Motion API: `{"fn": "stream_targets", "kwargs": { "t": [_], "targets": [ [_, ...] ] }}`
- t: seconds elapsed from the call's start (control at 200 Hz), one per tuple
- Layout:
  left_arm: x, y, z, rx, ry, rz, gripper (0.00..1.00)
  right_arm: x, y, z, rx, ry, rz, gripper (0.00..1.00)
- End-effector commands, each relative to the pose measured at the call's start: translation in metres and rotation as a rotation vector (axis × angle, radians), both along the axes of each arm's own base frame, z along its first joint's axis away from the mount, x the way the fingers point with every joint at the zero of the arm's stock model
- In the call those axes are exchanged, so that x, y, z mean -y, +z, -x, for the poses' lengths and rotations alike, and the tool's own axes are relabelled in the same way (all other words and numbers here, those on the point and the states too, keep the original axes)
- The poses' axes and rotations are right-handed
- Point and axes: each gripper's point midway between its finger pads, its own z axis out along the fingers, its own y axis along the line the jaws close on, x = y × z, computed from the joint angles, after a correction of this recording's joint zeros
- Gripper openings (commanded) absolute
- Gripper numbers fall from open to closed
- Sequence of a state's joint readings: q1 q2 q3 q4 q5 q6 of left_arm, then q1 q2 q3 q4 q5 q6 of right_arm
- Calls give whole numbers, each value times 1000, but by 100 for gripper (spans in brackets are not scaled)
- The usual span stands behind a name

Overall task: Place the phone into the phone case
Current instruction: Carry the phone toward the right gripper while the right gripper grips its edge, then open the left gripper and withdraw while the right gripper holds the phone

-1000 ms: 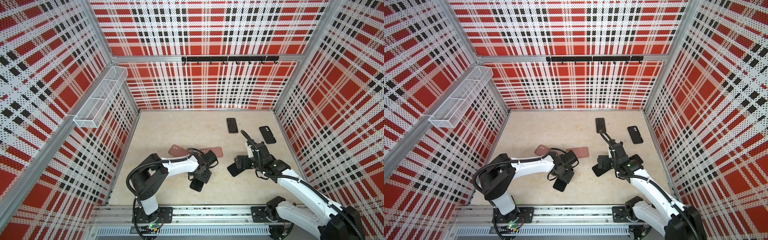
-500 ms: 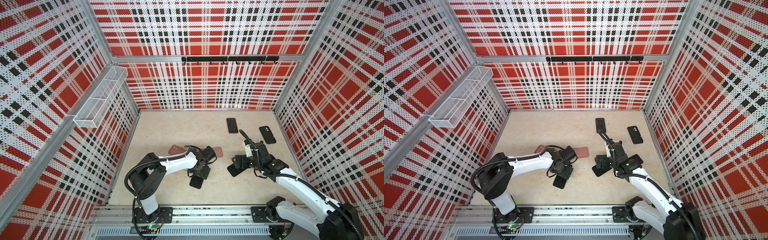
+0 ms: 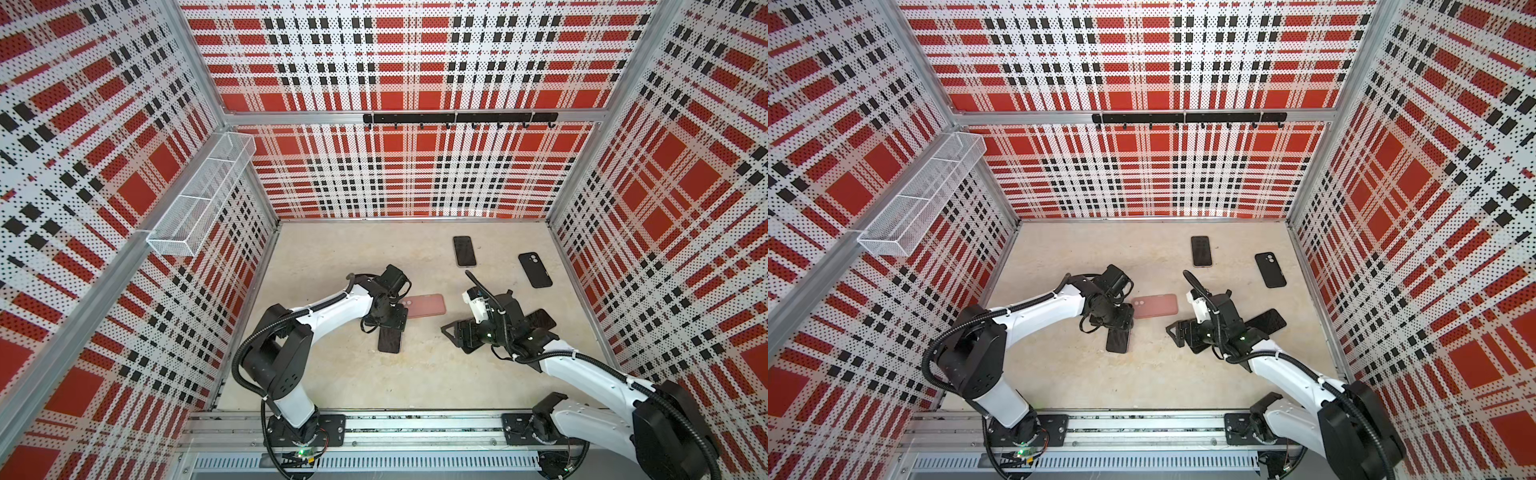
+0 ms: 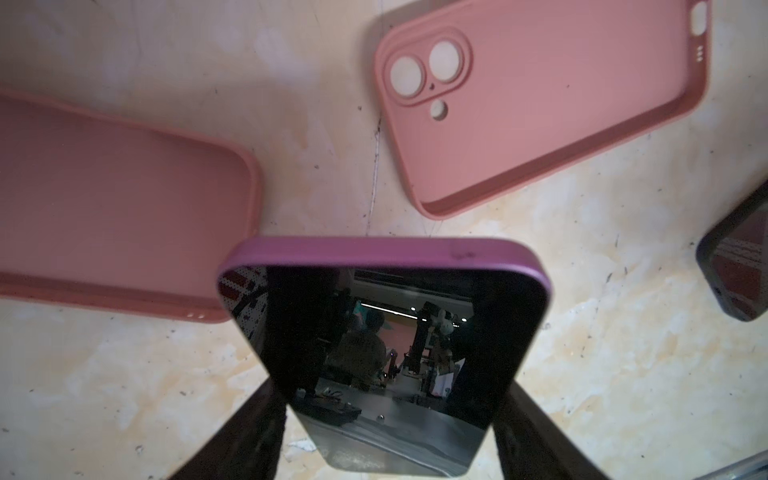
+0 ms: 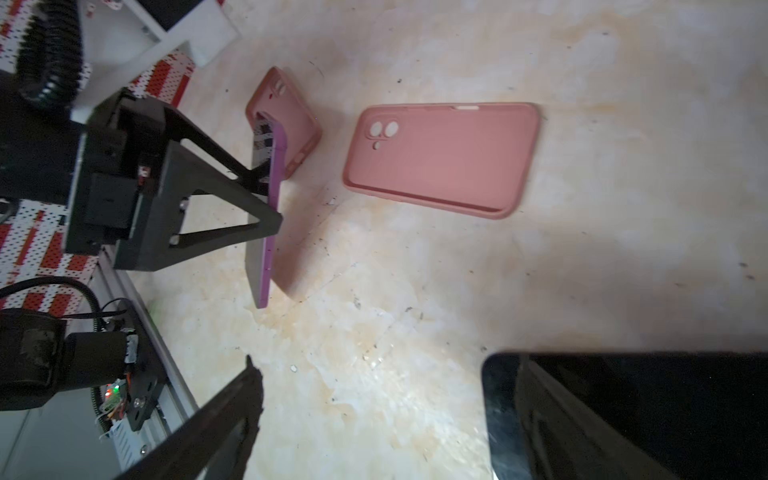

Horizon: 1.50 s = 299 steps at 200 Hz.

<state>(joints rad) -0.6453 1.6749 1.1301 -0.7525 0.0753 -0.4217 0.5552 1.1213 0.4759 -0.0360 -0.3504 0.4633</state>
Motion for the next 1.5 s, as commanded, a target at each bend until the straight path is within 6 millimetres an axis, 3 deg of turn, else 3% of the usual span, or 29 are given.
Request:
{"fn": "stream_targets", "kwargs": {
  "t": [0.0, 0.13, 0.266, 0.526, 0.701, 0.867, 0.957, 1.172, 1.403, 1.493],
  "targets": [
    [11, 20, -12, 43, 16, 117, 66, -21, 11, -5, 51, 24, -103, 96],
    [11, 37, -22, 68, 83, 229, 64, -41, 13, -1, 79, 59, -140, 95],
    [11, 61, -35, 103, 204, 404, 56, -61, 20, 1, 132, 77, -222, 91],
    [3, 106, -57, 182, 520, 744, 32, -87, 33, -13, 243, 45, -387, 67],
    [2, 108, -56, 142, 687, 924, 20, -105, 49, -15, 371, 39, -460, 48],
    [-2, 106, -52, 103, 800, 1051, 9, -117, 48, -26, 393, 23, -485, 49],
    [2, 105, -49, 78, 810, 1086, 8, -121, 48, -29, 406, 25, -502, 47],
    [1, 105, -49, 75, 817, 1101, 8, -129, 48, -30, 416, 58, -505, 25],
    [7, 108, -45, 54, 815, 1142, 6, -131, 46, -31, 416, 70, -513, 17],
    [9, 110, -44, 54, 809, 1146, 6, -131, 47, -32, 420, 68, -513, 8]
  ]
}}
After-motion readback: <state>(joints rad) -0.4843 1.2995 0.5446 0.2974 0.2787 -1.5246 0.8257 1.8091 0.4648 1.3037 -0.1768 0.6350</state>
